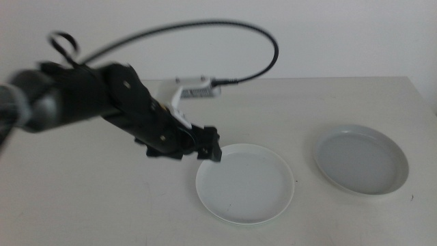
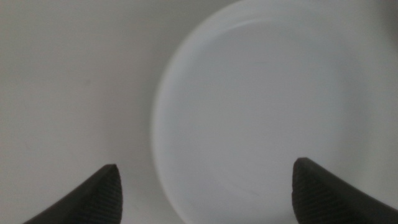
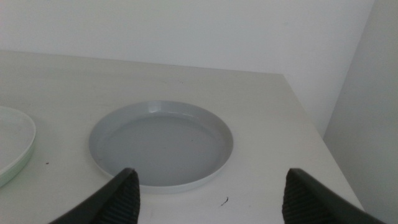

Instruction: Stack the three bowls on top of each other.

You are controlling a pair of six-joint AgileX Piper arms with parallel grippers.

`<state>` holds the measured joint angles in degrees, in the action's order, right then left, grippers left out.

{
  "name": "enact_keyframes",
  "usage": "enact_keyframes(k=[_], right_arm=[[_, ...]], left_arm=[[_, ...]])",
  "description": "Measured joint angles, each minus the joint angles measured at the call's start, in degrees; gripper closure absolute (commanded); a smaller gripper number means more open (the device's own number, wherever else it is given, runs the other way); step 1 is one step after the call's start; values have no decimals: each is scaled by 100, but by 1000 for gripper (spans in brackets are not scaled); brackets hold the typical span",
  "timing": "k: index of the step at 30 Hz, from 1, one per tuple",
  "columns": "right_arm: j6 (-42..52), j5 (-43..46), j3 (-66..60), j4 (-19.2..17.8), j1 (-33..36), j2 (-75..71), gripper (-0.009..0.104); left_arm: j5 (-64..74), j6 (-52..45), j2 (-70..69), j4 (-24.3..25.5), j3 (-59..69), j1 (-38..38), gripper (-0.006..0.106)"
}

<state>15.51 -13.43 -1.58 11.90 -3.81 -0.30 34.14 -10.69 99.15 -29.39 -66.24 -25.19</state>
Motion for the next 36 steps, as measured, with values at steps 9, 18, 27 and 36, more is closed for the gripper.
enact_keyframes(k=[9,18,27,36], right_arm=[[0,0,0,0,0,0,37],[0,0,0,0,0,0,37],[0,0,0,0,0,0,37],[0,0,0,0,0,0,37]], left_arm=[[1141,-739,-2468,336,0,6,-5],[2796,-1021,-4148,596,0,6,-5],[3249,-1044,-5289,861,0,6,-5],[3267,-1044,-5463,966,0,16,-5]])
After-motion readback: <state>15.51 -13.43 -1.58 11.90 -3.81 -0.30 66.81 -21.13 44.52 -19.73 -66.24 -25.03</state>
